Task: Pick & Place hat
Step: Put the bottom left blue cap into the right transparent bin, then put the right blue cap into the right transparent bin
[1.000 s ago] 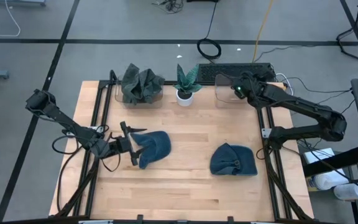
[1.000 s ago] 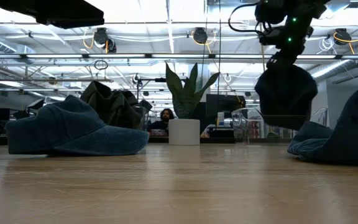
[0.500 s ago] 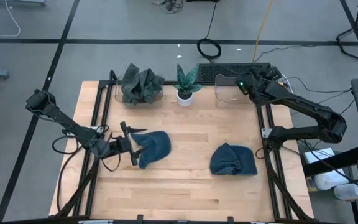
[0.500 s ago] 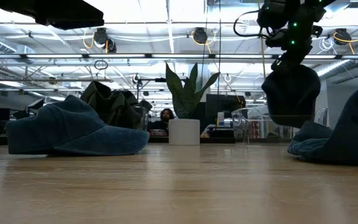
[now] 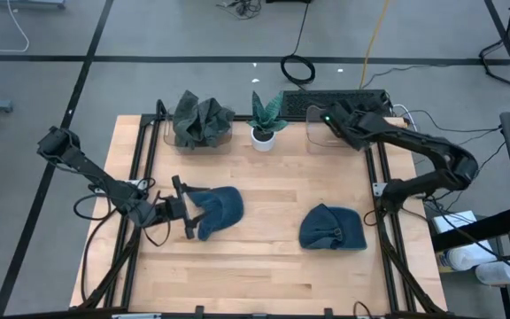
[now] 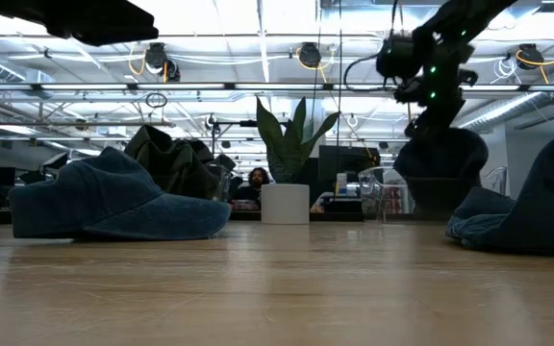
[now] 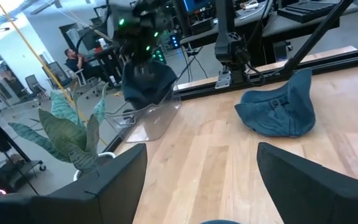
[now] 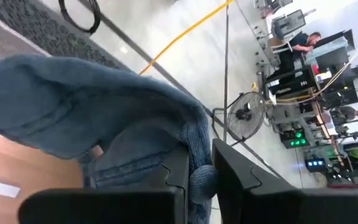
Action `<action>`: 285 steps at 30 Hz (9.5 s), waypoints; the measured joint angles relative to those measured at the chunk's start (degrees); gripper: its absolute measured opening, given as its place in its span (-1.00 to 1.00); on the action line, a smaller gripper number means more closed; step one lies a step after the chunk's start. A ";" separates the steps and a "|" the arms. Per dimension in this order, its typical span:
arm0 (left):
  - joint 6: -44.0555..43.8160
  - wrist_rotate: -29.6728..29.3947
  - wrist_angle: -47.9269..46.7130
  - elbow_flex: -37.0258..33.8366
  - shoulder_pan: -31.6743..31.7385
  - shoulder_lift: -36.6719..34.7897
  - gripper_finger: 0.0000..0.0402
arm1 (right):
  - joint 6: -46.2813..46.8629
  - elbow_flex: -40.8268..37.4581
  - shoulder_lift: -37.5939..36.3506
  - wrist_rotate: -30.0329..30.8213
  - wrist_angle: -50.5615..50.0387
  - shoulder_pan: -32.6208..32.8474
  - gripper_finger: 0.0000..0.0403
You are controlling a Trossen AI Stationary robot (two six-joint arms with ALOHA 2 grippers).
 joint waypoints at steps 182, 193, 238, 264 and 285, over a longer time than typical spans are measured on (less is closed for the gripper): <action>-8.73 1.51 -0.50 -0.02 -0.57 0.00 0.72 | 48.28 0.00 -5.53 -66.12 -21.45 74.08 0.45; -8.90 1.48 -0.48 -0.02 -0.57 0.00 0.72 | 52.69 0.00 5.58 -62.83 -18.86 83.37 0.45; -9.60 8.58 5.50 -0.02 -0.36 0.02 0.72 | 13.26 6.40 -8.86 -34.55 19.26 79.82 -1.00; -11.46 30.47 15.94 4.37 9.65 1.21 0.72 | -24.67 6.38 -1.42 -55.66 53.75 65.26 -1.00; -10.69 47.08 8.44 24.17 14.89 14.18 0.72 | -33.58 6.35 -0.83 -58.68 61.19 63.46 -1.00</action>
